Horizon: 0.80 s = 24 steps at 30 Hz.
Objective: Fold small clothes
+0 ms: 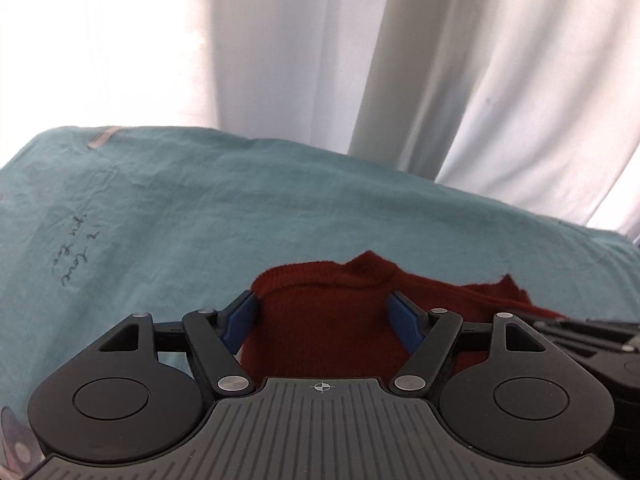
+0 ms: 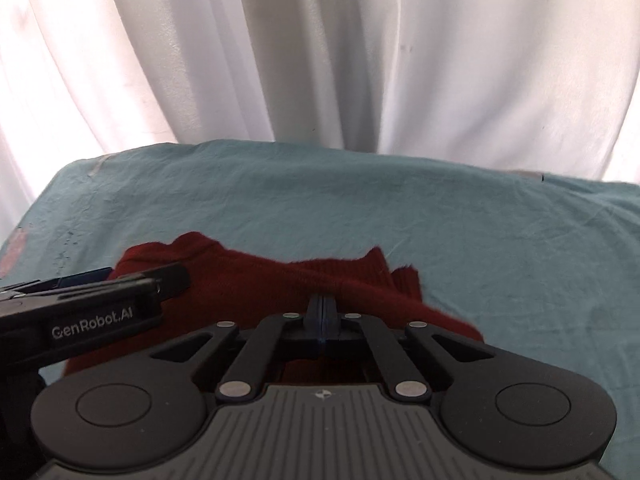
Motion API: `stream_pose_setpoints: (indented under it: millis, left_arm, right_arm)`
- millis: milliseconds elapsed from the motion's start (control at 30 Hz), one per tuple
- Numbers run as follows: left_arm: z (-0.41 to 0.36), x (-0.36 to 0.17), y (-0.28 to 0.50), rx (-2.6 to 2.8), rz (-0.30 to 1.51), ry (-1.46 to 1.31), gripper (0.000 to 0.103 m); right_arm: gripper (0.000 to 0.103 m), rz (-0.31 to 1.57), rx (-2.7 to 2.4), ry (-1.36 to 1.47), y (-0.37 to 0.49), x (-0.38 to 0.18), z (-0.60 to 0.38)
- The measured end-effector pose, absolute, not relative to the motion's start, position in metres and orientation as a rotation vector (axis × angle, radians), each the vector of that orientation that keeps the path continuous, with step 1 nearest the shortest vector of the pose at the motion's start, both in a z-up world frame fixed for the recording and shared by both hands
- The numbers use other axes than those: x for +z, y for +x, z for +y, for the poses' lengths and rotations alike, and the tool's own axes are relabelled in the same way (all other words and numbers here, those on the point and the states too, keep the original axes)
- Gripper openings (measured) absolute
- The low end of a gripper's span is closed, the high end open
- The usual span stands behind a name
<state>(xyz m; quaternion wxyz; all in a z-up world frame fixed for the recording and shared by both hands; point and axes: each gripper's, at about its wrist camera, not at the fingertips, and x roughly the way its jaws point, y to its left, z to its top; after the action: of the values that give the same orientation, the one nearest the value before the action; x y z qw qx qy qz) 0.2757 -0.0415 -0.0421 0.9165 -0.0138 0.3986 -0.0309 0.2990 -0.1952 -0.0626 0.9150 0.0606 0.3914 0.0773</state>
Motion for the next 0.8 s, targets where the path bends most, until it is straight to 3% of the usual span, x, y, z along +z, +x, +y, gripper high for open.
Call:
stream_pose_setpoints:
  millis: [133,300,567,733,800]
  left_arm:
    - [-0.041,-0.058,0.284,-0.041,0.831,-0.038,0.09]
    - [-0.022,-0.044,0.263,-0.093,0.856,-0.092,0.088]
    - [0.018,-0.023,0.121,-0.201,0.853,-0.204,0.088]
    - [0.019,-0.049,0.086,-0.184,0.936,-0.172,0.091]
    - [0.021,-0.046,0.08,-0.172,0.936,-0.166,0.091]
  right_arm:
    - [0.0,0.698,0.15,0.125,0.3,-0.076,-0.203]
    - [0.0,0.71,0.161,0.169,0.272,-0.066,-0.209]
    - [0.014,0.685,0.168,0.181,0.108,-0.067,-0.242]
    - [0.028,0.722,0.113,0.163,0.083,-0.068,-0.25]
    - [0.028,0.752,0.072,0.105,0.079,-0.064,-0.25]
